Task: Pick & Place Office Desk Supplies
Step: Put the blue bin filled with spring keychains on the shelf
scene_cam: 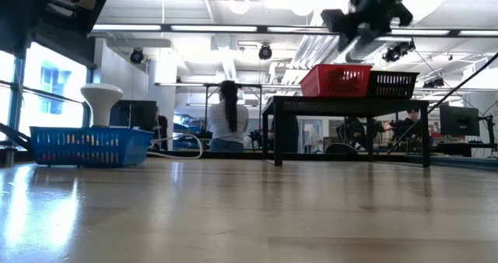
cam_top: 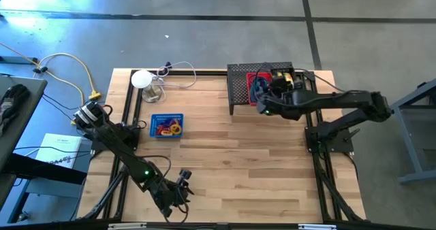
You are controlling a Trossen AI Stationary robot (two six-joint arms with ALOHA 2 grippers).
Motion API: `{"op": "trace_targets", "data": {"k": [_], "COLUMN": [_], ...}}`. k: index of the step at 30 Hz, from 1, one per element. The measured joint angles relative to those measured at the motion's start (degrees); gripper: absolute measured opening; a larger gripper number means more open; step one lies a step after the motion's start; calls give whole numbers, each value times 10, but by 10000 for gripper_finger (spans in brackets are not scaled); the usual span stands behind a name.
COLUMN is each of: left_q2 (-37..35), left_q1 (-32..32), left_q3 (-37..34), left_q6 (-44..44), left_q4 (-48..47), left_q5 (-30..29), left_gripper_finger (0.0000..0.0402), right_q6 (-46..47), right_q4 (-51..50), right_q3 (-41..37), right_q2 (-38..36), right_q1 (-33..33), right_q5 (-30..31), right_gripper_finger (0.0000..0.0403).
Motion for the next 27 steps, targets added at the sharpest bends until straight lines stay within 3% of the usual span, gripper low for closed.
{"op": "trace_targets", "data": {"k": [4, 7, 11, 14, 19, 23, 27], "left_q2": [-22, -51, -109, -163, -244, -272, -273], "left_q1": [0, 1, 3, 5, 30, 64, 100], "left_q3": [0, 0, 3, 4, 4, 4, -14], "left_q6": [-56, -118, -183, -213, -272, -275, -282], "left_q4": [-50, -106, -156, -212, -362, -476, -516], "left_q5": [-32, -41, -42, -42, -46, -120, -171], "left_gripper_finger": [133, 133, 133, 133, 133, 133, 133], "right_q6": [-127, -229, -323, -384, -407, -405, -400], "right_q4": [104, 193, 289, 337, 396, 427, 446], "right_q3": [0, 0, 1, 1, 1, 0, 0], "right_q2": [-22, -35, -41, -38, -19, 4, 39], "right_q1": [64, 121, 197, 258, 347, 394, 422], "right_q5": [44, 32, -32, -126, -228, -260, -283], "right_gripper_finger": [191, 191, 191, 191, 191, 191, 191]}}
